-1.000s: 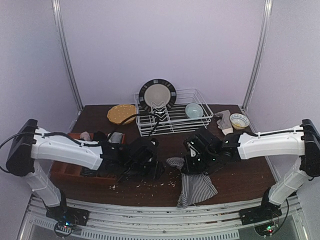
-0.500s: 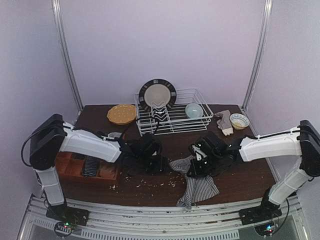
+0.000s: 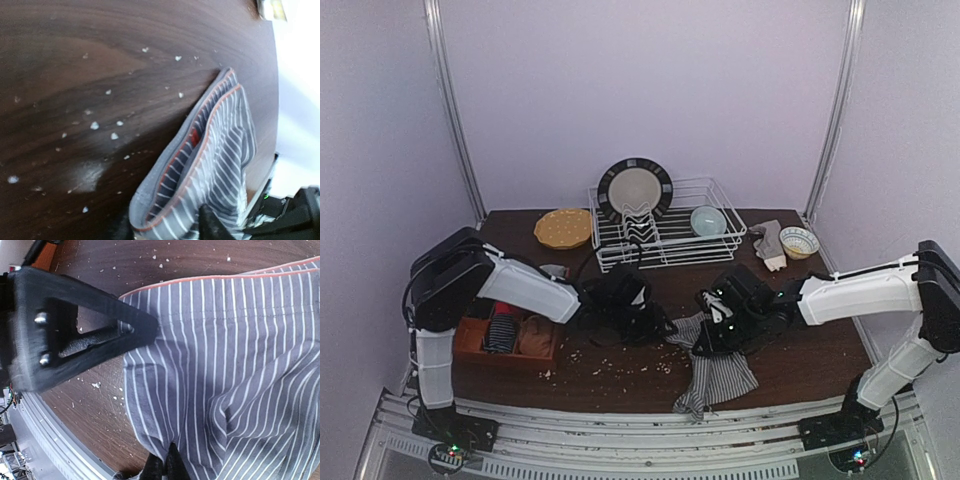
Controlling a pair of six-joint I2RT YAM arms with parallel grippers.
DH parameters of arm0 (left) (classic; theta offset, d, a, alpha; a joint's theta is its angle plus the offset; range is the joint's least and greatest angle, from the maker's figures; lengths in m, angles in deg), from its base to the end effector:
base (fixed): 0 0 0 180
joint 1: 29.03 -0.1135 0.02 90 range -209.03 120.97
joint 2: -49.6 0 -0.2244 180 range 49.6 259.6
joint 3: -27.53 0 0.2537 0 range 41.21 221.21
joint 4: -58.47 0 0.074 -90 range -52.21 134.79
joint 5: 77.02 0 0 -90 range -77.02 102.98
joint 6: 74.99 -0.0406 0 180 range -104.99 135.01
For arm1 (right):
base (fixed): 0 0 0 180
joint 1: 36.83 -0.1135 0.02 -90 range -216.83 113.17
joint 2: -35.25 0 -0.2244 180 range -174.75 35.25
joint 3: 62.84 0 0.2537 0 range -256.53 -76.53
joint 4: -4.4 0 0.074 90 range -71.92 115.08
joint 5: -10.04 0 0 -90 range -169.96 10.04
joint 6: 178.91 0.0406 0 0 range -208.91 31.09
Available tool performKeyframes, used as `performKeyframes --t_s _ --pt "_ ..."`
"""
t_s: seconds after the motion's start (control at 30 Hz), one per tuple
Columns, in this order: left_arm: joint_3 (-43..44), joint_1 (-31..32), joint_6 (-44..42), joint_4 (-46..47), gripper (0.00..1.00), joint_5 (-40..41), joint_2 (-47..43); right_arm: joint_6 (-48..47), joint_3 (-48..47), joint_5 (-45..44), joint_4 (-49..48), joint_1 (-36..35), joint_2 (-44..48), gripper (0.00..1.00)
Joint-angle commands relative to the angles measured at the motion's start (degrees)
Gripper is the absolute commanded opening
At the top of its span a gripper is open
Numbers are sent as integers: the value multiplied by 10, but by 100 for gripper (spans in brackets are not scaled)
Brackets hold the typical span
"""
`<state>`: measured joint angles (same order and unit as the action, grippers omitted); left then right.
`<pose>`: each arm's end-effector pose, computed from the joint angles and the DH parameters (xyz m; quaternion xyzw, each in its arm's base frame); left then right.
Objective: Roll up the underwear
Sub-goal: Pass from the right arm to the left
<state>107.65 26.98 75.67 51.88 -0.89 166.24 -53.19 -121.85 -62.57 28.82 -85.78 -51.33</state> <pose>0.2196 -0.3431 0.0856 0.0111 0.9119 -0.3943 0.1130 0.1885 0.2349 0.1312 -0.1566 0.9227 0.3225 0.1417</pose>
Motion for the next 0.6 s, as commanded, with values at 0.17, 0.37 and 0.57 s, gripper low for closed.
performKeyframes --t_s 0.17,0.37,0.57 --pt "6 -6 8 0 0 3 0 -22 7 -9 18 -1 7 6" --pt "13 -11 -12 -63 0 37 -20 -23 1 -61 51 -41 39 56" --pt "12 -23 -24 -91 0 66 -35 11 -36 -155 103 -118 9 68"
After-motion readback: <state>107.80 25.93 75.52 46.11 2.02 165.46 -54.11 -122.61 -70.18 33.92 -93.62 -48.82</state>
